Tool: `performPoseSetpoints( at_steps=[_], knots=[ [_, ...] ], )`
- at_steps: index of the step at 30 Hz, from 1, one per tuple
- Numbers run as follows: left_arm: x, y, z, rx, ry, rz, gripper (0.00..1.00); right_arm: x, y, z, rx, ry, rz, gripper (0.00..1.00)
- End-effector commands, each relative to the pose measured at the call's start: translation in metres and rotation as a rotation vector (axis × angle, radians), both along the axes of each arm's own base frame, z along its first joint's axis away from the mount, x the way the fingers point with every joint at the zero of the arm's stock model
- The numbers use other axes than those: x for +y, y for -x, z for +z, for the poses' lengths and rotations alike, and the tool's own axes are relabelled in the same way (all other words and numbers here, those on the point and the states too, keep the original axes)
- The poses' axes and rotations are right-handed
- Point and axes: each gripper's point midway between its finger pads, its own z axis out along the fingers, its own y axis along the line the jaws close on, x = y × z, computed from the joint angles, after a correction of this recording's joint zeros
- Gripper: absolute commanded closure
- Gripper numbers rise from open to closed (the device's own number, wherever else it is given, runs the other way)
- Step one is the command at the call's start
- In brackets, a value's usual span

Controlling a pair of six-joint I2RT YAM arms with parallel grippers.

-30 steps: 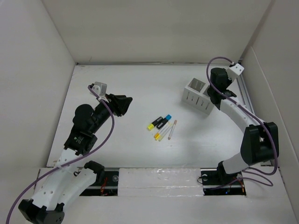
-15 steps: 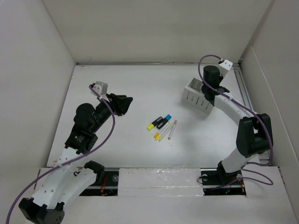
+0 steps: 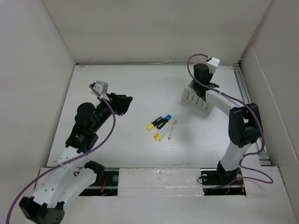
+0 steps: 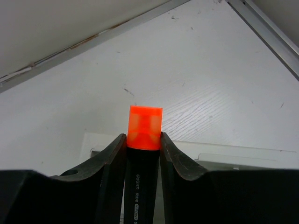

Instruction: Organize the desk

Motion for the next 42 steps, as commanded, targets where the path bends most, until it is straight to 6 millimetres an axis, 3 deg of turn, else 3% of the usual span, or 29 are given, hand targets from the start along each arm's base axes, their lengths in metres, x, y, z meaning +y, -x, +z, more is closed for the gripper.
performPoseSetpoints(
  at_steps=[1,7,14,16,18,23,31,34,35,37,38,42],
  knots=[
    [0.002,0.0,0.02,-0.065,0.018,0.012,0.63,0.01,-0.01,0.028,-0.074,0.024,-0.002,0.86],
    [-0.001,0.0,0.019,-0.061,0.015,-0.001,0.64,0.008,-0.01,0.025,-0.086,0.062,-0.053,0.88],
    [0.0,-0.002,0.019,-0.059,0.013,0.007,0.64,-0.003,-0.021,0.057,-0.157,0.06,-0.09,0.9],
    [0.001,-0.003,0.019,-0.059,0.01,0.015,0.64,-0.004,-0.021,0.055,-0.149,0.077,-0.089,0.9],
    [0.0,-0.002,0.018,-0.056,0.007,0.007,0.64,0.001,-0.018,0.037,-0.12,0.081,-0.082,0.9],
    [0.001,-0.003,0.019,-0.061,0.01,0.013,0.64,0.012,-0.007,0.017,-0.097,0.084,-0.072,0.9],
    [0.0,-0.001,0.02,-0.059,0.015,0.004,0.63,0.013,0.001,0.01,-0.072,0.125,-0.096,0.89],
    [-0.001,0.003,0.022,-0.071,0.02,-0.007,0.63,0.017,0.006,0.015,-0.09,0.103,-0.089,0.8],
    [0.001,0.002,0.023,-0.073,0.021,0.001,0.63,0.017,0.008,0.014,-0.092,0.091,-0.085,0.69],
    [0.001,0.001,0.021,-0.066,0.018,0.009,0.63,0.025,0.011,0.02,-0.107,0.072,-0.055,0.56],
    [-0.001,0.0,0.019,-0.058,0.014,-0.002,0.63,0.025,0.014,0.033,-0.132,0.052,-0.05,0.46],
    [0.0,0.003,0.022,-0.07,0.023,-0.005,0.63,0.044,0.03,0.067,-0.191,-0.009,0.038,0.34]
  ],
)
